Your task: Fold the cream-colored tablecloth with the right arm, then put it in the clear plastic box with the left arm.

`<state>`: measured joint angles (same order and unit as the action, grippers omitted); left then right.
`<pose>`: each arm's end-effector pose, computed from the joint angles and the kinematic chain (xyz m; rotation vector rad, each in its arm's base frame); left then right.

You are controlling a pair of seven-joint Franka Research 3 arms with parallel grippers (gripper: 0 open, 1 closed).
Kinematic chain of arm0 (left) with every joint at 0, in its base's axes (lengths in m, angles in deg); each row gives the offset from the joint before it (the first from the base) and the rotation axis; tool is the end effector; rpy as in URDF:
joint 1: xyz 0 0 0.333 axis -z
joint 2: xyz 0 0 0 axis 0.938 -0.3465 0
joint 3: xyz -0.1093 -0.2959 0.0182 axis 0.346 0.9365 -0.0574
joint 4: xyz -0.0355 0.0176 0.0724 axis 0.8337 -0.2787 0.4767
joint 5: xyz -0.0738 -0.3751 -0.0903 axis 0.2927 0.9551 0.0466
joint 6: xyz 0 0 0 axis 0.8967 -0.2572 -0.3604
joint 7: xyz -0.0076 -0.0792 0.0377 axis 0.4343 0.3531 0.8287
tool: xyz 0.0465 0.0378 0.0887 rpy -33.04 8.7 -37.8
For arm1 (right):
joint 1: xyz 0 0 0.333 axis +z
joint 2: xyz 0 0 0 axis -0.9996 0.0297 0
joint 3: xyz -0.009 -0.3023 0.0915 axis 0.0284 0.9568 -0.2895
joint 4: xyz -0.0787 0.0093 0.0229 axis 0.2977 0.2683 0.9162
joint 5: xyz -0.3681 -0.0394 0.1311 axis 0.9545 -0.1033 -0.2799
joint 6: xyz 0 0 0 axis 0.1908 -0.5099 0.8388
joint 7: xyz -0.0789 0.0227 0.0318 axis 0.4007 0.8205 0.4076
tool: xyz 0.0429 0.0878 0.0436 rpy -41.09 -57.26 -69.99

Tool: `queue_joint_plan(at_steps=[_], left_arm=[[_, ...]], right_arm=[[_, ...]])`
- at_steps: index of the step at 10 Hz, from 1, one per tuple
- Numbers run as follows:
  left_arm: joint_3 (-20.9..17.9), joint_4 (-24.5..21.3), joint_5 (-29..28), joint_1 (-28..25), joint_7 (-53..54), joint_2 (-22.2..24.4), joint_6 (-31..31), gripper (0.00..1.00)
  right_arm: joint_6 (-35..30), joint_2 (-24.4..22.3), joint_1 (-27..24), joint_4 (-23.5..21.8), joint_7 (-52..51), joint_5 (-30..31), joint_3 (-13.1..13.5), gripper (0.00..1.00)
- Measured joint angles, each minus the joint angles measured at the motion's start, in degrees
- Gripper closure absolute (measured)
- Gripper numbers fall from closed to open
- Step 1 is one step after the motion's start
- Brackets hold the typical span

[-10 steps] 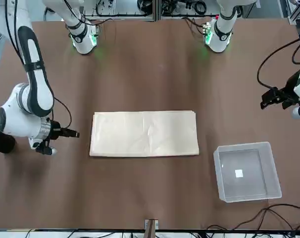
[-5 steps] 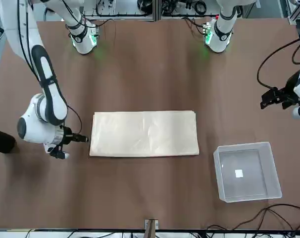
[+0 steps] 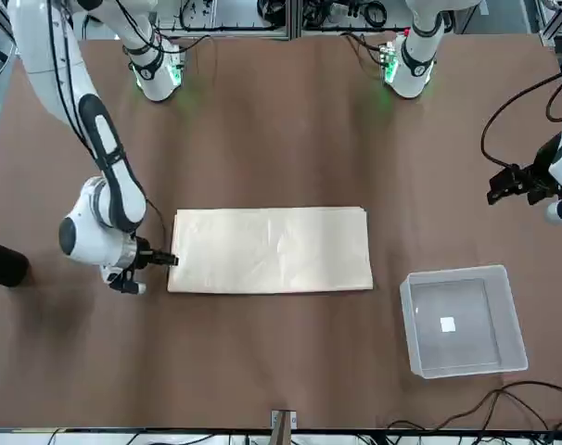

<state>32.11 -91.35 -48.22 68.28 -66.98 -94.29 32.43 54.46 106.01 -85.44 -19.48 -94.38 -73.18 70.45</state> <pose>0.5982 -0.0224 0.5966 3.1083 -0.0182 0.0013 0.6135 0.0662 0.1866 -2.7878 0.2448 0.1981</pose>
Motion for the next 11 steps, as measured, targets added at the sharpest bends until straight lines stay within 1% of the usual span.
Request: queue_joint_plan(at_steps=[2, 4, 11], left_arm=[[0.0, 0.0, 0.0, 0.0, 0.0, 0.0, 0.0, 0.00], [0.0, 0.0, 0.0, 0.1, 0.0, 0.0, 0.0, 0.00], [0.0, 0.0, 0.0, 0.6, 0.0, 0.0, 0.0, 0.00]], right_arm=[[0.0, 0.0, 0.0, -0.7, 0.0, 0.0, -0.4, 0.02], [0.1, 0.0, 0.0, -1.5, 0.0, -0.1, -0.7, 0.02], [1.4, 0.0, 0.7, -1.9, 1.2, -0.5, -2.0, 0.02]])
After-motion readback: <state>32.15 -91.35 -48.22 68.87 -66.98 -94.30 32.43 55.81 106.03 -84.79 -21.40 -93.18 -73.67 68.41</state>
